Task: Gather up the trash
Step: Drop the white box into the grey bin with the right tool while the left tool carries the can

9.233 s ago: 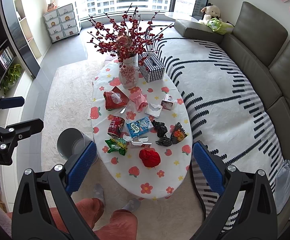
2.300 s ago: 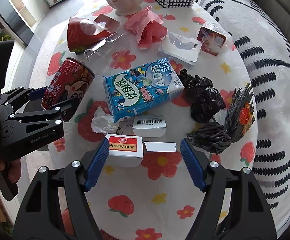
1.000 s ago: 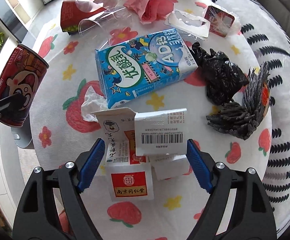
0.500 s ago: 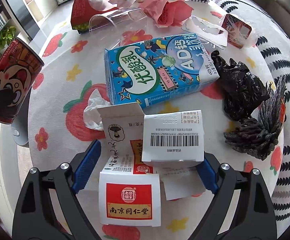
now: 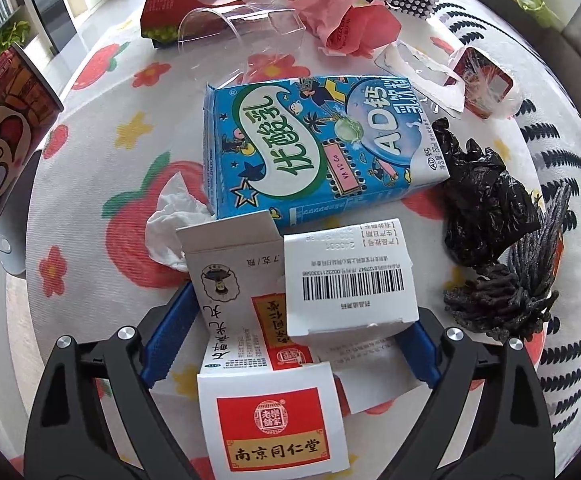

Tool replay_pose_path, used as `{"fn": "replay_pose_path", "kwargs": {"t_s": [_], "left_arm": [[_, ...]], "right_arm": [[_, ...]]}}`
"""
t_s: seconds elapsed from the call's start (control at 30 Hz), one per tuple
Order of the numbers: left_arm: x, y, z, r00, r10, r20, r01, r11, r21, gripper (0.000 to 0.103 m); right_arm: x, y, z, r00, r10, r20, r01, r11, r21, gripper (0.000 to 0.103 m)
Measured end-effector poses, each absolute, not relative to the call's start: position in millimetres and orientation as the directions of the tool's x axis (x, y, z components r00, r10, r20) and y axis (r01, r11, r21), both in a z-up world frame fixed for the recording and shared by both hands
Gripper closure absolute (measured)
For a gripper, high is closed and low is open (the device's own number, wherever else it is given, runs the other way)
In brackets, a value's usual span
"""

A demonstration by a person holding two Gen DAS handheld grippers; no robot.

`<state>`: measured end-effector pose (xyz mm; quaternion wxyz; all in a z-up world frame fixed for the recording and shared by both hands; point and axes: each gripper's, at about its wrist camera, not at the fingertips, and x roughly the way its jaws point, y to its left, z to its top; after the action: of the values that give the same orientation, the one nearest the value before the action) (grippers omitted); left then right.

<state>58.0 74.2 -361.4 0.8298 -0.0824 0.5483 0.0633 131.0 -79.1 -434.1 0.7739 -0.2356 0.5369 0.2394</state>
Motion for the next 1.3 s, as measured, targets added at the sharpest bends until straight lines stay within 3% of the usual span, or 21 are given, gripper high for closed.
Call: {"fn": "replay_pose_path", "kwargs": {"t_s": [0.2, 0.6, 0.93, 1.3], "left_arm": [[54.6, 77.0, -357.3, 0.397, 0.015, -0.918, -0.203, 0.977, -0.071, 0.037], [20.4, 104.7, -335.2, 0.414, 0.031, -0.910, -0.274, 0.957, -0.092, 0.037], [-53.1, 185.8, -297.0, 0.424, 0.151, -0.893, -0.435, 0.899, -0.055, 0.037], [-149.8, 268.6, -276.2, 0.379, 0.280, -0.882, -0.594, 0.805, 0.000, 0.037]], "right_arm": [[125.4, -81.8, -418.9, 0.313, 0.130, -0.941, -0.621, 0.778, -0.099, 0.028], [95.3, -50.6, -358.3, 0.310, 0.210, -0.927, -0.684, 0.727, -0.065, 0.028], [51.6, 57.5, -311.5, 0.278, 0.347, -0.896, -0.805, 0.593, -0.020, 0.028], [-14.6, 194.4, -297.8, 0.183, 0.455, -0.872, -0.919, 0.394, 0.012, 0.028]]}}
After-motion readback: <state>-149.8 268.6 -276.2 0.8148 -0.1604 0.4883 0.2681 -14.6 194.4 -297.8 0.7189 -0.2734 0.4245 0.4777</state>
